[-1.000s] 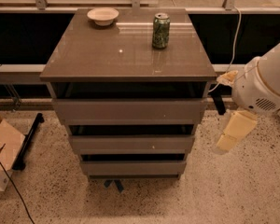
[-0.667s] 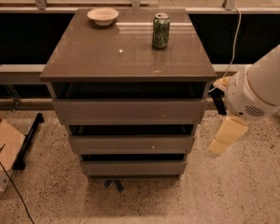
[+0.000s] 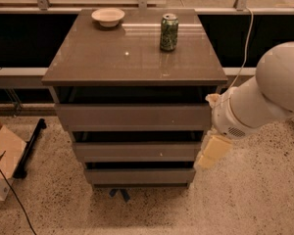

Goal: Open middle drawer

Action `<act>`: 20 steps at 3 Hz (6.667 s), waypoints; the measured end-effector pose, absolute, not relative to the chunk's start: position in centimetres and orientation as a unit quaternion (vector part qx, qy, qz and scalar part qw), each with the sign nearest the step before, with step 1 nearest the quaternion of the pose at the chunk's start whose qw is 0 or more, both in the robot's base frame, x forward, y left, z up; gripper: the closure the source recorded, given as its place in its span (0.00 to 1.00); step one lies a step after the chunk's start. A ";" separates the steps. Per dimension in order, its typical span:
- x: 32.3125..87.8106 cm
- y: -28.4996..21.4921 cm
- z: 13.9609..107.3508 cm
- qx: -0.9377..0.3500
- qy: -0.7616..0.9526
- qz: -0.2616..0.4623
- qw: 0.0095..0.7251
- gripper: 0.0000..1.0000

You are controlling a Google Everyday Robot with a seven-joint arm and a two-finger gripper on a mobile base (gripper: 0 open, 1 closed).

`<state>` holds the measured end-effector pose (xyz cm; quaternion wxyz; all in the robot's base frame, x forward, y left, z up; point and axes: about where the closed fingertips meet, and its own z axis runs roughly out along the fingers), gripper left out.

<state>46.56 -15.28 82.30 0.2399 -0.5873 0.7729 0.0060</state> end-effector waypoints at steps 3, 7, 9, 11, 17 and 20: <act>49.7 -13.3 73.6 -0.612 0.757 0.023 0.227 0.00; 51.9 -12.8 66.7 -0.629 0.747 0.069 0.202 0.00; 53.6 -13.2 61.6 -0.607 0.761 0.060 0.219 0.00; 56.7 -13.9 55.3 -0.572 0.775 0.083 0.254 0.00; 63.8 -12.5 46.1 -0.561 0.769 0.120 0.283 0.00; 66.1 -13.0 42.6 -0.555 0.778 0.148 0.254 0.26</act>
Offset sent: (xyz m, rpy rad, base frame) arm 0.0372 0.0227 -0.1054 -0.0130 0.0443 0.0683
